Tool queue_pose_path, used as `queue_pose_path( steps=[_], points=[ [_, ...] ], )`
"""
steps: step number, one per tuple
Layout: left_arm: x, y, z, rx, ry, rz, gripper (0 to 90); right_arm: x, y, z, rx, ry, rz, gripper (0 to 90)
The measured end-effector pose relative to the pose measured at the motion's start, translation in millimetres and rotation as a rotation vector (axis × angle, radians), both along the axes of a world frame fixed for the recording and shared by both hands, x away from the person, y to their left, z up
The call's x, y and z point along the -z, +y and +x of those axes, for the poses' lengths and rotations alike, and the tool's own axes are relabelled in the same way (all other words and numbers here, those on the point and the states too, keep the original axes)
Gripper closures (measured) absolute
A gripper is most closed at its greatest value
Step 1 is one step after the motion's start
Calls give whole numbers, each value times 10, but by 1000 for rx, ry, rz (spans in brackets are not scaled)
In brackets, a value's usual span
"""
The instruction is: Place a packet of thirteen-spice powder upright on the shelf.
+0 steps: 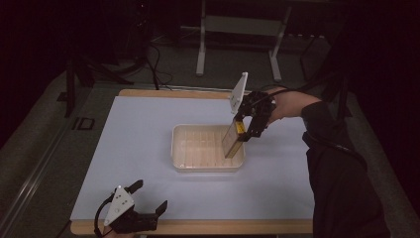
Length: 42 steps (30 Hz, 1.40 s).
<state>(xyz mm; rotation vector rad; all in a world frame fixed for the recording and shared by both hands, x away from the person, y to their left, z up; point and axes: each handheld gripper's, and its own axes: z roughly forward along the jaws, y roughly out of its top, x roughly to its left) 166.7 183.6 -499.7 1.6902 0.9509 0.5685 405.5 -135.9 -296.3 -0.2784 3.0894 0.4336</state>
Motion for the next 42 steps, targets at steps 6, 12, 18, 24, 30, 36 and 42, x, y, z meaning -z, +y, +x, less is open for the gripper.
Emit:
queue_pose_path(
  steps=[6, 12, 18, 24, 30, 36, 42],
  points=[
    [1, -4, 3, 4, 0, 0, 0, 46, 96, 23, -14, -2, 48, 320],
    [1, -3, 1, 5, -1, -2, 0, 94, 163, 49, -36, 5, 95, 320],
    [1, -3, 3, 8, 0, -1, 0, 202, 181, 121, -37, 8, 122, 320],
    [1, -1, 3, 8, 0, -1, 0, 317, 186, 215, -9, 31, 142, 320],
    [-1, -2, -1, 5, -1, -3, 0, 410, 167, 329, 28, 42, 162, 320],
    [-2, 1, 0, 5, -1, -5, 0, 514, 161, 397, 49, 42, 158, 320],
    [-1, -2, 1, 7, -1, -2, 0, 581, 181, 431, 67, 47, 141, 320]
  ],
)
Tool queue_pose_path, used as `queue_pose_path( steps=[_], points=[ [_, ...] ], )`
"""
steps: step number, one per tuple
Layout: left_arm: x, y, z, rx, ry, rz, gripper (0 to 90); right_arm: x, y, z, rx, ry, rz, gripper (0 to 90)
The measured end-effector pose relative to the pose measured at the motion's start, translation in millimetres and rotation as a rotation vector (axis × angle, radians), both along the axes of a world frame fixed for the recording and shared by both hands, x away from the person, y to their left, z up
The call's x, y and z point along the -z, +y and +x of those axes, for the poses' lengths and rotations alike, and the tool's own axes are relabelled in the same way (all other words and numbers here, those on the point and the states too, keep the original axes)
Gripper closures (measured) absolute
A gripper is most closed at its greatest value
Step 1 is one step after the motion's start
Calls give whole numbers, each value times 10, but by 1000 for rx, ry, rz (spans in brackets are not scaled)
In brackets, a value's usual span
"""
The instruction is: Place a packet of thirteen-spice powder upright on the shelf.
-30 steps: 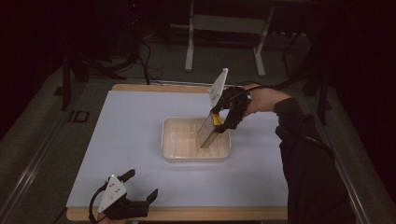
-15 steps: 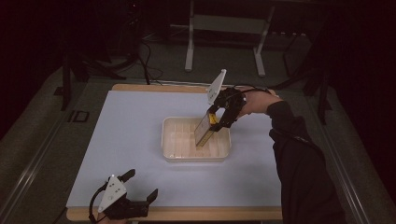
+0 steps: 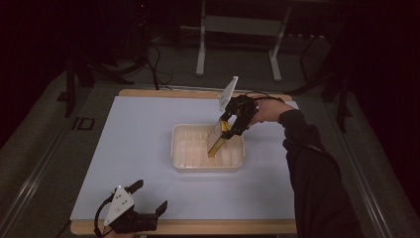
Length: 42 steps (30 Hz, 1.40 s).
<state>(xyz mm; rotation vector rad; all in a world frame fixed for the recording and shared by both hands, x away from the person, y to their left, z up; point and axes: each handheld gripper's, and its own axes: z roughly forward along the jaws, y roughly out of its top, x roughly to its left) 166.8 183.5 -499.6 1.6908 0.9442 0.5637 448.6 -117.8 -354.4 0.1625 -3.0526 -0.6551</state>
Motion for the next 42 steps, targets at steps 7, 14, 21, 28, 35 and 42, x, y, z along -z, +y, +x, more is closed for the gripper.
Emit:
queue_pose_path(
  steps=[7, 14, 21, 28, 35, 42],
  points=[
    [0, 2, -2, -1, 1, -3, 0, 13, 11, 13, 6, 9, 5, 320],
    [-1, -4, 0, 1, 0, -2, 0, 76, 21, 4, 12, 7, -28, 320],
    [-1, -1, 1, 0, 0, -3, 0, 160, 106, 17, 18, 9, -32, 320],
    [-2, -7, 1, 3, 0, -1, 0, 228, 180, 9, 21, 3, -42, 320],
    [-2, -8, 3, 4, 0, -1, 0, 316, 267, 3, 24, -1, -64, 320],
    [-4, -5, 0, 5, -2, -2, 0, 434, 352, -15, 14, 1, -89, 320]
  ],
)
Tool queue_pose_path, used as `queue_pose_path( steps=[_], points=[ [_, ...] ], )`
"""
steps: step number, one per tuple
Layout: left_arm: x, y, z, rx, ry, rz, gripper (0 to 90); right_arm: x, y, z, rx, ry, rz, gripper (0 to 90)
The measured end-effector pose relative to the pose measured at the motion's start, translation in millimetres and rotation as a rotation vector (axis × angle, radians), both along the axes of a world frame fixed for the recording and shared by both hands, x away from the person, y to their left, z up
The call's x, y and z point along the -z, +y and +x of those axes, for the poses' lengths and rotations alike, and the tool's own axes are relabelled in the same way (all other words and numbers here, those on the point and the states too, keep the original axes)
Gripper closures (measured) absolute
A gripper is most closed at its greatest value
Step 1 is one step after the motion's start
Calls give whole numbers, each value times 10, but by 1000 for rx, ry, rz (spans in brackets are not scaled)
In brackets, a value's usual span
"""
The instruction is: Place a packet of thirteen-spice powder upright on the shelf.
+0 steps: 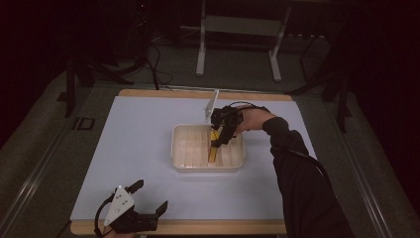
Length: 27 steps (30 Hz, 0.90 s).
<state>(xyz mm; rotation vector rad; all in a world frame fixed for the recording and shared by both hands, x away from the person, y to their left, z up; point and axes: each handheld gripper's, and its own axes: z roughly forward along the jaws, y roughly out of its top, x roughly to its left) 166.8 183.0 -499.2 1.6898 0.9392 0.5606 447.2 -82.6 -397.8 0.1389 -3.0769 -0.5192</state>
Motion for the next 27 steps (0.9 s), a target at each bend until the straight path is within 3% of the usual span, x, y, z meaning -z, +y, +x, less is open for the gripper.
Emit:
queue_pose_path(
  steps=[16, 27],
  points=[
    [-2, -6, 2, 1, -1, -2, 0, 41, 35, -2, 13, 6, -9, 300],
    [-3, -6, 3, 2, -1, 0, 0, -224, -60, -44, 52, -15, 25, 277]
  ],
)
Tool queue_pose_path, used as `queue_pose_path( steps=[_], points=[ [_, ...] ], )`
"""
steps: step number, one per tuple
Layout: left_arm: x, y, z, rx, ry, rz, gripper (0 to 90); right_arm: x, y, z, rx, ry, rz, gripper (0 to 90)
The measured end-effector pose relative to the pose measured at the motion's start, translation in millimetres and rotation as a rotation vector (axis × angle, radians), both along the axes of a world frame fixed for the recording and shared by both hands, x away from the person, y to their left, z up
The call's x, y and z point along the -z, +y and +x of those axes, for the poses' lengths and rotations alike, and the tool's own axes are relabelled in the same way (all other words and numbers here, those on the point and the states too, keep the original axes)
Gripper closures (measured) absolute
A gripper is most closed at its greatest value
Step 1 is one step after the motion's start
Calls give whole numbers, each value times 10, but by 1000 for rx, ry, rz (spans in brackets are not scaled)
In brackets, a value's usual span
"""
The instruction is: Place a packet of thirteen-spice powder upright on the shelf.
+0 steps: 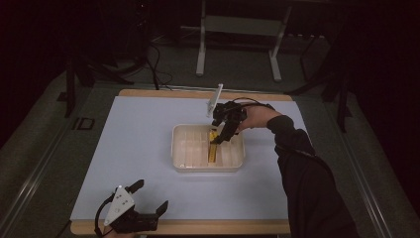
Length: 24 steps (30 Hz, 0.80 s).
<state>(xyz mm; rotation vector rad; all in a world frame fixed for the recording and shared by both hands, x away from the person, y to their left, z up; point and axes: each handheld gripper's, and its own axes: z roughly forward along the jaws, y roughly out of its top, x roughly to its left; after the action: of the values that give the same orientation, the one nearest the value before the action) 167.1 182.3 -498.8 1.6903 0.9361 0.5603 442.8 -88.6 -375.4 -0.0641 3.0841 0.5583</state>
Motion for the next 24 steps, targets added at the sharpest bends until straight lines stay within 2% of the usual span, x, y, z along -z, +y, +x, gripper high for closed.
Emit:
queue_pose_path(
  steps=[5, 10, 12, 13, 18, 24],
  points=[
    [2, -11, 6, 2, 1, 2, 0, -114, -63, -1, 35, -40, 21, 250],
    [3, -13, 12, 1, 3, 2, 0, -170, -137, 7, 93, -46, 17, 208],
    [4, -14, 13, 2, 2, 2, 0, -175, -152, 6, 98, -49, 19, 205],
    [4, -15, 14, 2, 3, 2, 0, -193, -200, 15, 126, -64, 29, 179],
    [6, -14, 22, 3, 4, 2, 0, -211, -281, 40, 231, -86, 51, 116],
    [6, -17, 27, 3, 5, 1, 0, -249, -406, 65, 328, -70, 113, 102]
  ],
)
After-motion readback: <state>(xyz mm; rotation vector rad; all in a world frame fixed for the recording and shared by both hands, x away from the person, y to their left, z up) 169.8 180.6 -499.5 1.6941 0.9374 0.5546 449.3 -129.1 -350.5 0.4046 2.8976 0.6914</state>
